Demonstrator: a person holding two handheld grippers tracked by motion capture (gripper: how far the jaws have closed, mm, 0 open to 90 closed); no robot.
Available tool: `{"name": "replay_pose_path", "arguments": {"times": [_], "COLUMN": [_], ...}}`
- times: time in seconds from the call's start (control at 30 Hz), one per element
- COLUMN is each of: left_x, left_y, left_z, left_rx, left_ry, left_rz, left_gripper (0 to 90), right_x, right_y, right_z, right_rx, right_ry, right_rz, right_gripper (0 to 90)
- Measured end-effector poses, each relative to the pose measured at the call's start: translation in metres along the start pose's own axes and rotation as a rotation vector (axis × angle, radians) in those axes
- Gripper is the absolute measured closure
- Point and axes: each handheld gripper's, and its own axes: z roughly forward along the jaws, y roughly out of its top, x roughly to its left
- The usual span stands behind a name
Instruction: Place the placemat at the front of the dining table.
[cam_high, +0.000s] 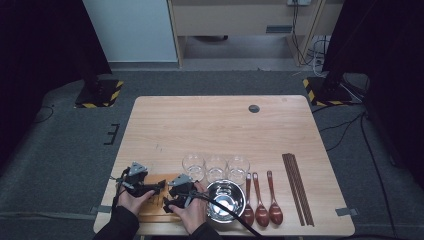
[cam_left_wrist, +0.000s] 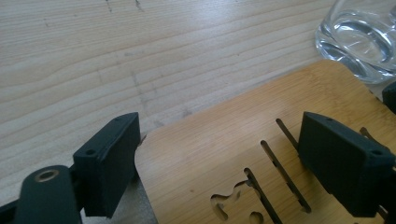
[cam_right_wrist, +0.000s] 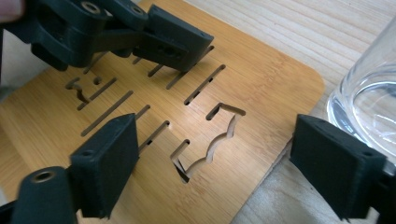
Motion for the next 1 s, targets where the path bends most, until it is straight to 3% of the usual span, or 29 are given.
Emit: {"name": "replay_pose_path", "arguments": {"times": [0.33, 0.47, 0.7, 1.0], "left_x": [0.0017, 0.0019, 0.0013, 0.0004], "left_y": [0.0005, -0.0006, -0.0038, -0.0036], "left_z": [0.0022, 0.0023, 0.0033, 0.0034], "left_rx": [-0.017, -0.027, -0.058, -0.054], "left_ry": [0.005, 0.005, 0.005, 0.011], "left_rz": [-0.006, -0.007, -0.013, -0.015], "left_gripper": [14.7, 14.9, 14.5, 13.7], "right_x": [-0.0022, -0.0049, -0.0050, -0.0049], "right_y": [-0.0032, -0.0064, -0.0071, -0.0084], "right_z": [0.0038, 0.0062, 0.0060, 0.0046], "right_rx": [-0.036, -0.055, -0.061, -0.071], "right_ry": [-0.006, 0.007, 0.006, 0.014], "right_rz": [0.016, 0.043, 0.046, 0.044], "right_gripper": [9.1, 5.9, 7.0, 10.8]}}
